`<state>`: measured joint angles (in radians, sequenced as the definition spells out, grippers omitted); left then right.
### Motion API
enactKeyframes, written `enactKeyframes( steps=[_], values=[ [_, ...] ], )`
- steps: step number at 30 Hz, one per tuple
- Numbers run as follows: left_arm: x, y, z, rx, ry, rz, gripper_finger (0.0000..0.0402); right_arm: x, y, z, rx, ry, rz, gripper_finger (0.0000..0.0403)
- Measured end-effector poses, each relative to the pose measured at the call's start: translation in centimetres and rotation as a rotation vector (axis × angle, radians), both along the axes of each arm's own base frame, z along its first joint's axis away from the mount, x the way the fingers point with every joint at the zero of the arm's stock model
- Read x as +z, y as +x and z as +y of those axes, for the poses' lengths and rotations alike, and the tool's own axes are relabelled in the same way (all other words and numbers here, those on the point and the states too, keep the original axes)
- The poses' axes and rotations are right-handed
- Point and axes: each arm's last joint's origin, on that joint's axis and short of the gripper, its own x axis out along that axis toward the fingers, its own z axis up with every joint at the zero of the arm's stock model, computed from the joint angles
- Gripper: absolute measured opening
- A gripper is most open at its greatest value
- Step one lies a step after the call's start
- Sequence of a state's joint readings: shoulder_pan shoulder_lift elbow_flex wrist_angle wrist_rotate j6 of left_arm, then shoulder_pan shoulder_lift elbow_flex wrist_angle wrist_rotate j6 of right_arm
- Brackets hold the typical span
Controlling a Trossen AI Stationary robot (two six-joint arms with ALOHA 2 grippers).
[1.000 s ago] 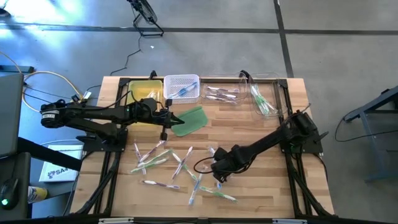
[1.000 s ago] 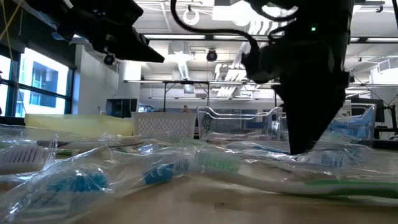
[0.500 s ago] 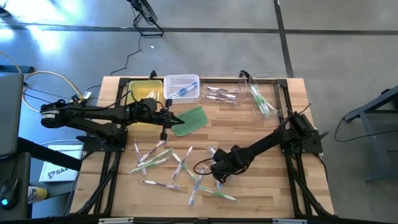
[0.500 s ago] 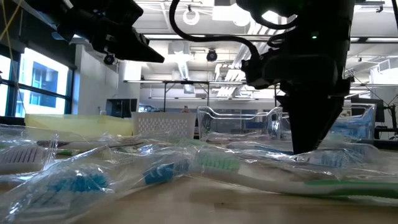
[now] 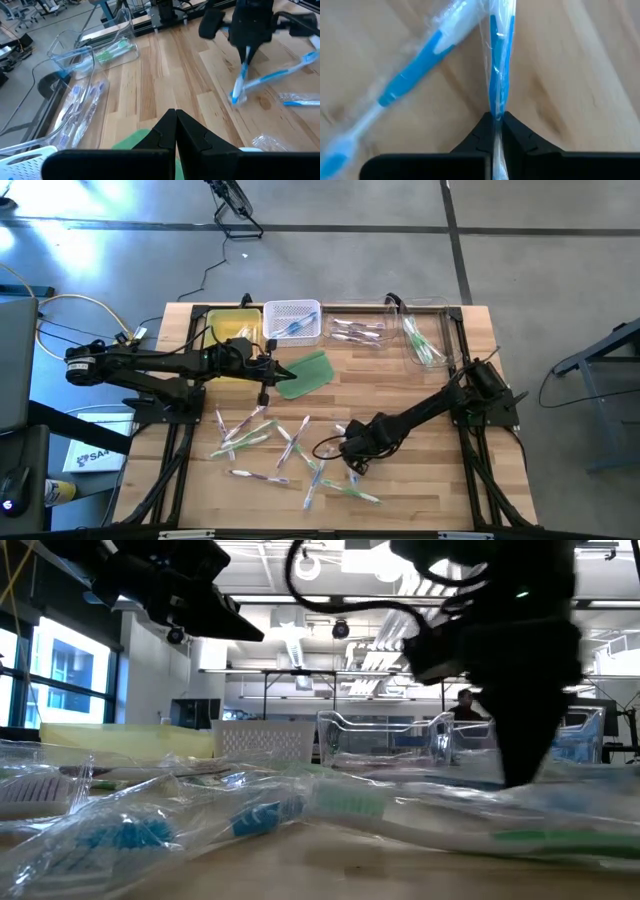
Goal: Pick & Place Toothbrushes
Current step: Put the blue toothbrush into the white bin
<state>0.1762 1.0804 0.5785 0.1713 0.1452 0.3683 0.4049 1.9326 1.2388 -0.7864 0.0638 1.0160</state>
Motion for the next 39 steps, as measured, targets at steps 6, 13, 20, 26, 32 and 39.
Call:
enactKeyframes(
  steps=[6,13,20,26,32,39],
  values=[
    [0.0,0.0,0.0,0.004,-0.013,0.002,0.0001,2.8,-1.3,-1.6,0.001,-0.070,0.021,0.0008],
    [0.1,0.0,0.2,0.074,-0.066,-0.014,0.0001,7.2,-2.8,-4.4,0.001,-0.151,-0.039,0.0008],
    [0.7,0.0,1.1,0.161,-0.102,-0.036,0.0001,11.5,-3.9,-8.0,0.015,-0.241,-0.192,0.0007],
    [1.6,-0.6,4.2,0.185,-0.101,-0.070,0.0001,13.3,-3.6,-11.9,0.052,-0.306,-0.282,0.0007],
    [1.5,-2.0,7.2,0.213,-0.103,-0.074,0.0001,14.0,-1.7,-15.8,0.168,-0.354,-0.420,0.0007],
    [1.6,-2.9,8.6,0.155,-0.113,-0.087,0.0001,15.9,0.1,-19.7,0.316,-0.351,-0.711,0.0007]
  ],
)
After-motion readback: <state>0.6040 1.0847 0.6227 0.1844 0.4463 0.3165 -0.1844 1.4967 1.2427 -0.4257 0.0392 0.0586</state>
